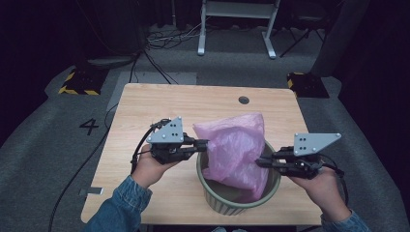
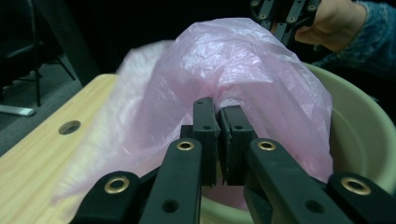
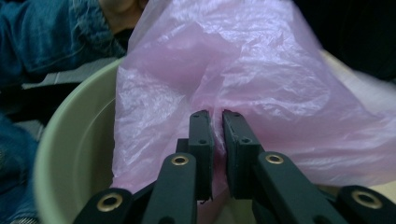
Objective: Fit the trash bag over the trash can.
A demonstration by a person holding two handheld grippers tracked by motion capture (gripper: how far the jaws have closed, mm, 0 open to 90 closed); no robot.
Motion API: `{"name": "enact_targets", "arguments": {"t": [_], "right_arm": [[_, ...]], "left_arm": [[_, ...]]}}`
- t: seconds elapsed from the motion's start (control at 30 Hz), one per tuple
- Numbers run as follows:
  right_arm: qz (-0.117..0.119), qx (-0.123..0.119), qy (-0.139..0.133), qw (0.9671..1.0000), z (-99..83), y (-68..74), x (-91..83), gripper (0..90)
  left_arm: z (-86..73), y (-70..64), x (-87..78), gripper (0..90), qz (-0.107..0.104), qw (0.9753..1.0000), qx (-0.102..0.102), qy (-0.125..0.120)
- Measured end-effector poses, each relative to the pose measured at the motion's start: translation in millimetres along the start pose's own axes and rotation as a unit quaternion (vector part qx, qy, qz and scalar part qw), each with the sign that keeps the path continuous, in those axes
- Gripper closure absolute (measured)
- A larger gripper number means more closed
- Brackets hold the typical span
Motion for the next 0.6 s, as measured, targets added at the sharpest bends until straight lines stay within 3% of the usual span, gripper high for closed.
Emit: {"name": "enact_targets", "arguments": {"t": [0.17,0.37,0.43,0.5,0.6], "right_arm": [[0.006,-0.005,0.036,0.9993,-8.1,13.2,8.2,80.8],[0.014,0.015,0.079,0.9967,-20.0,19.9,14.0,78.1],[0.020,0.022,0.072,0.9970,-18.8,21.1,12.4,73.9],[0.028,0.028,0.048,0.9980,-13.1,20.6,7.4,64.0],[-0.003,0.020,0.023,0.9995,-2.0,12.4,-4.6,52.8]], "left_arm": [[-11.2,-13.9,9.5,86.3,-0.038,0.9991,-0.003,0.018],[-20.9,-28.8,16.0,86.2,-0.061,0.9970,0.012,0.046],[-23.8,-28.4,16.6,86.2,-0.067,0.9964,0.008,0.051],[-25.6,-28.1,16.7,86.2,-0.072,0.9959,0.004,0.054],[-25.7,-29.2,17.2,86.2,-0.076,0.9954,0.006,0.057]]}}
Point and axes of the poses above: each handheld gripper's, and its own axes: x roughly forward along the jaws, z roughly out of its top, y roughly to its left, the point moved 6 cm from there along x, roughly forward along the jaws, and after that the axes turned 6 degrees about y, right-handed, at the moved point
